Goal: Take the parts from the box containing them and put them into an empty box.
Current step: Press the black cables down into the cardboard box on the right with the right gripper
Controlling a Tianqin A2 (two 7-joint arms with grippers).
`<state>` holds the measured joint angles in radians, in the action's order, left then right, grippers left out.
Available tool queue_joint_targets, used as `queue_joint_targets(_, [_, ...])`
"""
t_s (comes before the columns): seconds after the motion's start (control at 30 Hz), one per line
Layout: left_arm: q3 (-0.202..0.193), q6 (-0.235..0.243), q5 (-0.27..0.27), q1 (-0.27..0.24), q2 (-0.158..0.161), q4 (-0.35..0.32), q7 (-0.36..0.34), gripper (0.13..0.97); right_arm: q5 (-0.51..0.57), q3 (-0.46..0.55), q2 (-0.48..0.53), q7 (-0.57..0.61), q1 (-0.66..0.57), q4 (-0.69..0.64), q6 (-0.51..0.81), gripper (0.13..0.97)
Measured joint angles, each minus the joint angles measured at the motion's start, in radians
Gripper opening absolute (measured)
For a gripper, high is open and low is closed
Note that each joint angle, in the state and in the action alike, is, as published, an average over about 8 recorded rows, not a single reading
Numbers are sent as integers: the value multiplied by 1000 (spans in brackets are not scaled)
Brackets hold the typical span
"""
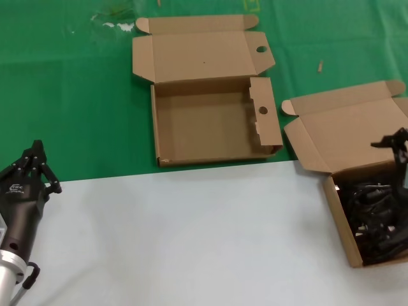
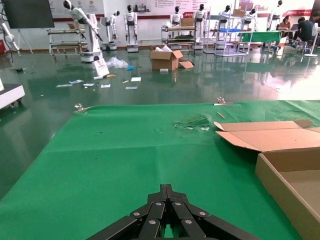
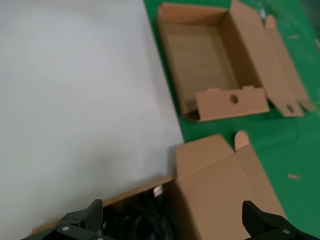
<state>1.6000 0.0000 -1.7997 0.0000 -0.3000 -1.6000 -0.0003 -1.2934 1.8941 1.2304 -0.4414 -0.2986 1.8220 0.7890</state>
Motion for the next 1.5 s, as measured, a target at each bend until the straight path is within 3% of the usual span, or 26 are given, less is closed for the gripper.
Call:
queue_joint_targets(0.5, [0, 0, 0, 0, 0, 0, 0, 140, 14, -40, -3, 155, 23, -76, 100, 966])
queue_joint_targets(1.07, [0, 0, 0, 0, 0, 0, 0, 140, 99, 23, -137, 322, -146, -224, 221, 964])
queue_joint_targets(1.5, [0, 0, 0, 0, 0, 0, 0, 140, 136, 41, -193, 337, -212, -279, 264, 859])
